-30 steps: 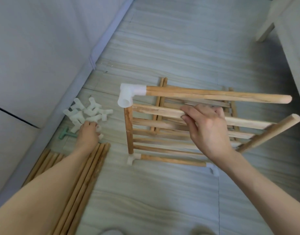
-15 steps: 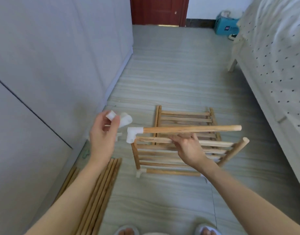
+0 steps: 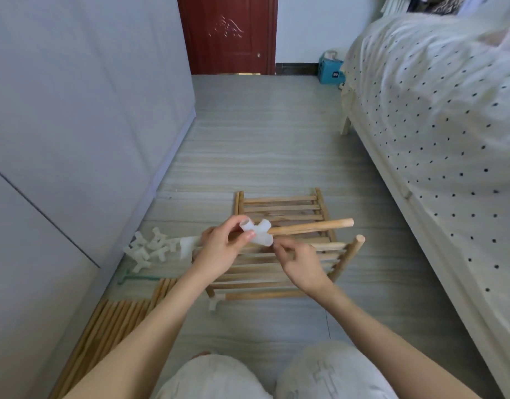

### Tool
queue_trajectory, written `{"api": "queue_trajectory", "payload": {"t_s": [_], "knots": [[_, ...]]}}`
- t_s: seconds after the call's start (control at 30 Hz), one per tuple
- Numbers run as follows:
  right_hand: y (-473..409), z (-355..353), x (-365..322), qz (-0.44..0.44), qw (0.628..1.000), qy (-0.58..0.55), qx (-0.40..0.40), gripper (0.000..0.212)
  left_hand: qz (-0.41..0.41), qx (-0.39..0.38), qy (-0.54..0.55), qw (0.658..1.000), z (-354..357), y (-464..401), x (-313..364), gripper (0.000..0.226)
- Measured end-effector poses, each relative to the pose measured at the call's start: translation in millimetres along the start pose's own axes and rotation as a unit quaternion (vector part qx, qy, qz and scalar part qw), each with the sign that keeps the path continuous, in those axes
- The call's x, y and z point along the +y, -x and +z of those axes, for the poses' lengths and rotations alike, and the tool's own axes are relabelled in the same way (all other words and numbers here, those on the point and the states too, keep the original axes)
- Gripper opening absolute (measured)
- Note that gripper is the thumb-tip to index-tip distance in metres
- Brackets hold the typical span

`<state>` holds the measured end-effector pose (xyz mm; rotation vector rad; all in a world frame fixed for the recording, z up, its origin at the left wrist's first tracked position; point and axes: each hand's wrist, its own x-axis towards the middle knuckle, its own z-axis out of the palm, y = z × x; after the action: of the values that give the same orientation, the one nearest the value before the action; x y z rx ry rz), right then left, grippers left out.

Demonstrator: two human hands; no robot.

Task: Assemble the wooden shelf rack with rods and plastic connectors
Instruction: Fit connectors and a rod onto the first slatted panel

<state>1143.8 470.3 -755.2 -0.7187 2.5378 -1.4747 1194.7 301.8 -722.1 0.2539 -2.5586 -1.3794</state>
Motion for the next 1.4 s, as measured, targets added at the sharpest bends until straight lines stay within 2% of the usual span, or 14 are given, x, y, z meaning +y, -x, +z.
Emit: {"api": "queue_trajectory", "payload": {"t_s": [0.03,0.1,0.17,0.27,0.33,0.43,0.53,0.63,0.77,0.87,1.0,1.13,1.23,1.4], "knots": [[1.2,-5.6,-9.5,0.077,0.988,-0.136,0.0,0.024,0.005,-0.005,-0.001,1.0,0.3,0.2,0.1,0.02],[-2.2,-14.9,-24.8,0.209,0.915,-0.338,-0.06,0.038,0.018,-0.006,0.0,1.0,2.0,1.0,-0.2,0.021],[-6.7,-22.0,-34.9,0.274,0.862,-0.411,-0.115,0.043,0.028,-0.005,0.011,1.0,3.6,2.1,0.1,0.022],[-9.3,-22.0,-42.4,0.319,0.828,-0.44,-0.139,0.025,0.048,-0.007,0.016,0.999,4.5,3.3,-0.1,0.026],[-7.8,-22.3,-42.1,0.341,0.816,-0.443,-0.149,0.016,0.061,-0.016,-0.002,0.998,5.2,4.2,-1.7,0.029],[-4.9,-30.0,-36.6,0.348,0.824,-0.429,-0.129,0.009,0.069,-0.03,-0.077,0.994,7.5,4.2,-4.4,0.03],[1.1,-52.2,-28.8,0.312,0.828,-0.463,-0.052,0.003,0.058,-0.032,-0.178,0.982,10.5,-0.5,-5.1,0.038],[10.4,-85.5,-15.5,0.253,0.835,-0.487,0.036,0.008,0.067,-0.067,-0.26,0.961,17.6,-8.7,2.1,0.04],[17.7,-123.9,7.9,0.212,0.897,-0.338,0.19,0.011,0.084,-0.09,-0.299,0.946,35.9,-15.7,15.1,0.041],[20.2,-138.0,26.9,0.226,0.907,-0.26,0.244,0.021,0.087,-0.077,-0.331,0.936,44.8,-16.7,16.5,0.039],[22.5,-137.9,46.6,0.249,0.935,-0.1,0.233,0.034,0.081,-0.08,-0.34,0.934,47.8,-15.4,13.5,0.035],[19.0,-132.4,53.0,0.214,0.955,0.062,0.195,0.037,0.095,-0.073,-0.342,0.932,48.6,-13.0,13.2,0.033],[17.0,-128.5,51.2,0.204,0.957,0.104,0.18,0.035,0.093,-0.082,-0.349,0.929,47.2,-12.6,15.5,0.033],[15.6,-125.9,47.4,0.204,0.956,0.109,0.181,0.034,0.092,-0.074,-0.34,0.933,46.7,-8.4,16.5,0.032]]}}
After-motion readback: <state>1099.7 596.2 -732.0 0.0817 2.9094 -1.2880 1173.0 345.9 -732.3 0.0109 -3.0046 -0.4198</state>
